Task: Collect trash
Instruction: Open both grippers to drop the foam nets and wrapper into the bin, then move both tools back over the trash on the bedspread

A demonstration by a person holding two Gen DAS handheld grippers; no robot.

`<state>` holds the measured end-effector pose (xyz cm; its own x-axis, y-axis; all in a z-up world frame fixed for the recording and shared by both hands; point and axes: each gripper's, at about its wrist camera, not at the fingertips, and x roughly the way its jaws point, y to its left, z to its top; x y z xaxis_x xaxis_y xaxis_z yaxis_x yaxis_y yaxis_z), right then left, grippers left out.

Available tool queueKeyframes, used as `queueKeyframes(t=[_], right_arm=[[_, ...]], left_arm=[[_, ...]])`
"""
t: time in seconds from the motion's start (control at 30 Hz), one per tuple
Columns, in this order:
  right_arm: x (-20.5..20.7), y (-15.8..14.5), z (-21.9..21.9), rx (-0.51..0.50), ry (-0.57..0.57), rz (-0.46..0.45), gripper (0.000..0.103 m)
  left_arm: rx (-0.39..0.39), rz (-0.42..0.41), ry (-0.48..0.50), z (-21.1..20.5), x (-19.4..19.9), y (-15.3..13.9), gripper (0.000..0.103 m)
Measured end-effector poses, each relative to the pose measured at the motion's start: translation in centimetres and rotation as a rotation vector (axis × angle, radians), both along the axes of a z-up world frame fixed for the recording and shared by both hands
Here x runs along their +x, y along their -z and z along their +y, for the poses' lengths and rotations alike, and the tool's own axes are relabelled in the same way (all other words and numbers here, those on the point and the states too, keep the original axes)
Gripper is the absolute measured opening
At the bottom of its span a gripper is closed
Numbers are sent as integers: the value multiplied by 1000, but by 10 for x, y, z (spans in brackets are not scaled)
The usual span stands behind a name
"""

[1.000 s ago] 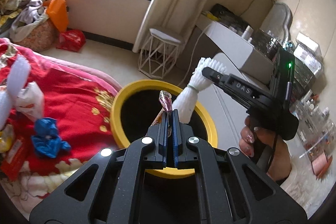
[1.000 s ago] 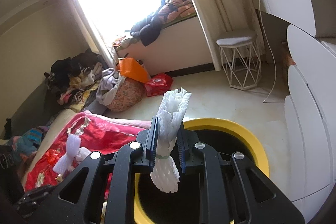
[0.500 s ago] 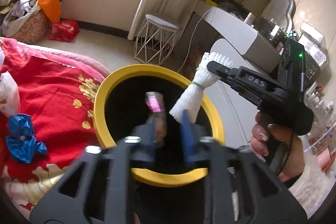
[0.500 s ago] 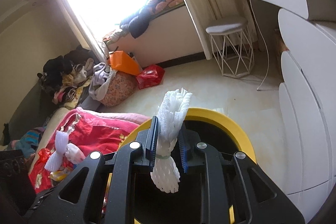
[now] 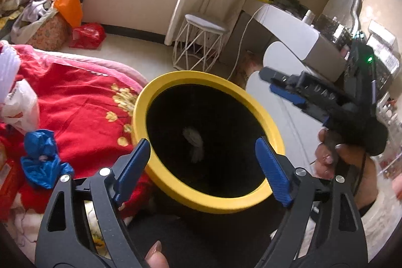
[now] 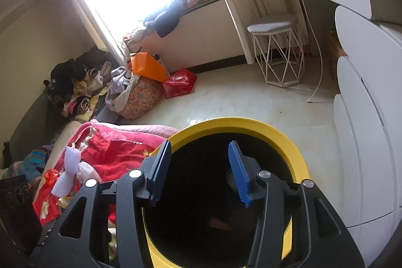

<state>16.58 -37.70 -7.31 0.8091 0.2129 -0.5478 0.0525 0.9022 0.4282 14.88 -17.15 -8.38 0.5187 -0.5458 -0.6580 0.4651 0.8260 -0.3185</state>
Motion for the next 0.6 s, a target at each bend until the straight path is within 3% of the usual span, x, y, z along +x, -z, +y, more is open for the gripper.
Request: queueKeyframes(t=[0.23, 0.3, 0.6], right_arm=[[-6, -11, 17, -22, -49, -33, 51], [-7, -15, 24, -32, -62, -43, 55], [-13, -29, 62, -75, -154, -77, 59]], left_arm=[[6, -15, -51, 19, -7, -4, 79], [13, -30, -79, 27, -9, -9, 91], [30, -135, -227, 72, -24, -39, 92]])
